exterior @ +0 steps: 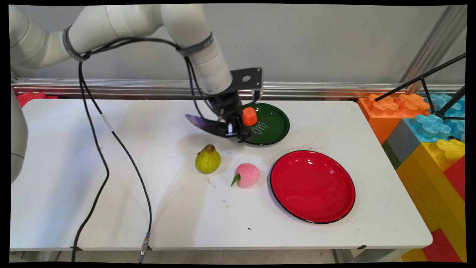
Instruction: Place the picked object on the table
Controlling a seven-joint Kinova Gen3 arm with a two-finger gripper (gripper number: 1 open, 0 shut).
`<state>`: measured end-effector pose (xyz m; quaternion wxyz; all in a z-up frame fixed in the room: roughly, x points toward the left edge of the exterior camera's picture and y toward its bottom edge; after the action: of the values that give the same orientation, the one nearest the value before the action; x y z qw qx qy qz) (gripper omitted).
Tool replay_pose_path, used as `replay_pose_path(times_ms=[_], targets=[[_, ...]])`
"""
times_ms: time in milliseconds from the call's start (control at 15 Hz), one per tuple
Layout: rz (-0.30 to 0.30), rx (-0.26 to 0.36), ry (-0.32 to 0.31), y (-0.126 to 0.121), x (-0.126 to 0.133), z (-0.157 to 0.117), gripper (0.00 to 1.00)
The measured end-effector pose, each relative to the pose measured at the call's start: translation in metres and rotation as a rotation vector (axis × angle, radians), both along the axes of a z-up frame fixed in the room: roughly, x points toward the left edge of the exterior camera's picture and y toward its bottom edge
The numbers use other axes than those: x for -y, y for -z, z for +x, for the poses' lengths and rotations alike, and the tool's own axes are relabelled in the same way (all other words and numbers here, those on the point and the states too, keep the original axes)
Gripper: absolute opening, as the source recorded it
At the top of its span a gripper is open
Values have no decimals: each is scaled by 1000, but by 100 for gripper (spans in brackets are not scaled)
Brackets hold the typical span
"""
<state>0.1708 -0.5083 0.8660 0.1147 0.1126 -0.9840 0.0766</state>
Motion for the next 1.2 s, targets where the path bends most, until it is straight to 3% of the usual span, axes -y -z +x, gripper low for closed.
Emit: replay_pose_path(times_ms=[600, 933, 1000, 1200], targets=[[-32, 20, 69, 55, 15, 19, 0], [-8, 6, 96, 76, 15, 18, 0], [-6, 3, 98, 78, 15, 18, 100], [-10, -4, 103, 81, 17, 15, 100]])
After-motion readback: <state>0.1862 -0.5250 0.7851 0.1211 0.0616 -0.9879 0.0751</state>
